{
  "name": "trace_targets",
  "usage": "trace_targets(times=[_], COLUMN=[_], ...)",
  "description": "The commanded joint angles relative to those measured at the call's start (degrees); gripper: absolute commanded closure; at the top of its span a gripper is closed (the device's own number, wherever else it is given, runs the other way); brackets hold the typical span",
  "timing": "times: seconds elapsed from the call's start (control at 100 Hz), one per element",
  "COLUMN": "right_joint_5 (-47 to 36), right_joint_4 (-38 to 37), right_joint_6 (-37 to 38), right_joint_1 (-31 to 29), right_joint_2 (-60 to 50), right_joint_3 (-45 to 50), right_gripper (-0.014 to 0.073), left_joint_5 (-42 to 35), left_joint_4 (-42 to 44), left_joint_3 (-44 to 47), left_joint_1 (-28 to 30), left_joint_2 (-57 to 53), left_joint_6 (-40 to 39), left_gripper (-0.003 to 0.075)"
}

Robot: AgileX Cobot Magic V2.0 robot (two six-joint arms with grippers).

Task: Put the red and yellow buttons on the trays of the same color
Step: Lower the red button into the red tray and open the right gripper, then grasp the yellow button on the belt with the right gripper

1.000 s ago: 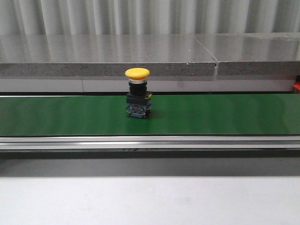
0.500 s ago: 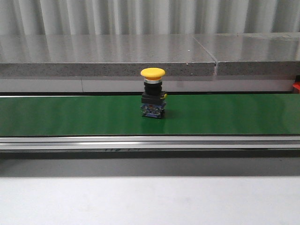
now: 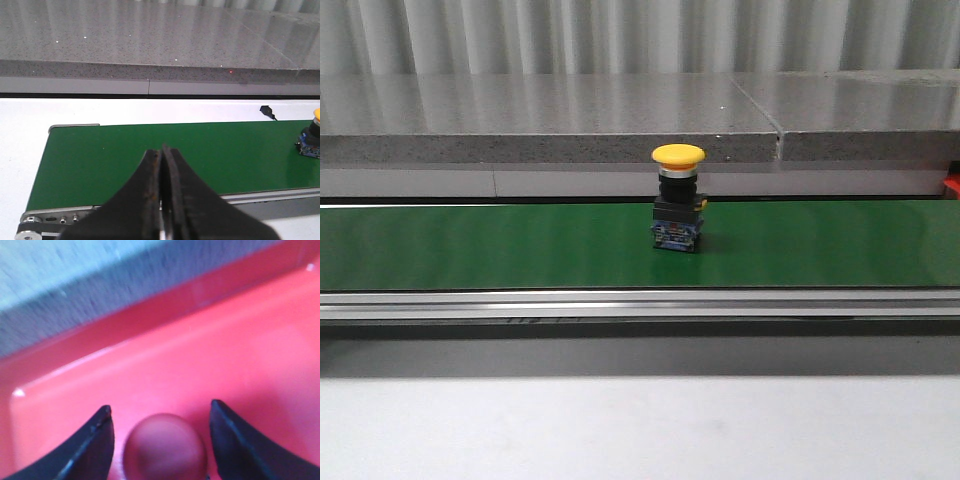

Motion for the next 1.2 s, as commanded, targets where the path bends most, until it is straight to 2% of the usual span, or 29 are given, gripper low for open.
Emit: trace_targets(times=[0.0, 0.26, 0.64, 1.04, 1.19], right_joint_5=[-1.36, 6.94, 17.9, 16.79, 17.32], right_joint_4=[2.75, 5.87, 5.67, 5.62, 5.62], right_joint_6=[-0.06, -0.06, -1.65, -11.57, -12.05], right_joint_1=[-0.37, -0.37, 1.64, 12.07, 14.68], right_joint_2=[-6.38, -14.54, -28.21, -47.27, -51.46], right_joint_3=[-2.03, -2.03, -1.18, 17.95, 26.93], right_gripper=[0.0155, 0.0155, 0.0155, 0.0155, 0.0155], left_joint_5=[-4.07, -4.07, -4.07, -4.07, -4.07], left_joint_4=[-0.19, -0.19, -0.19, -0.19, -0.19], left_joint_3=[-1.44, -1.44, -1.44, -1.44, -1.44], left_joint_1=[-0.47, -0.47, -0.47, -0.47, -0.47], left_joint_2=[0.55, 0.55, 0.55, 0.55, 0.55], left_joint_6=[-0.04, -0.04, -0.04, -0.04, -0.04], left_gripper=[0.0741, 0.0741, 0.0741, 0.0741, 0.0741])
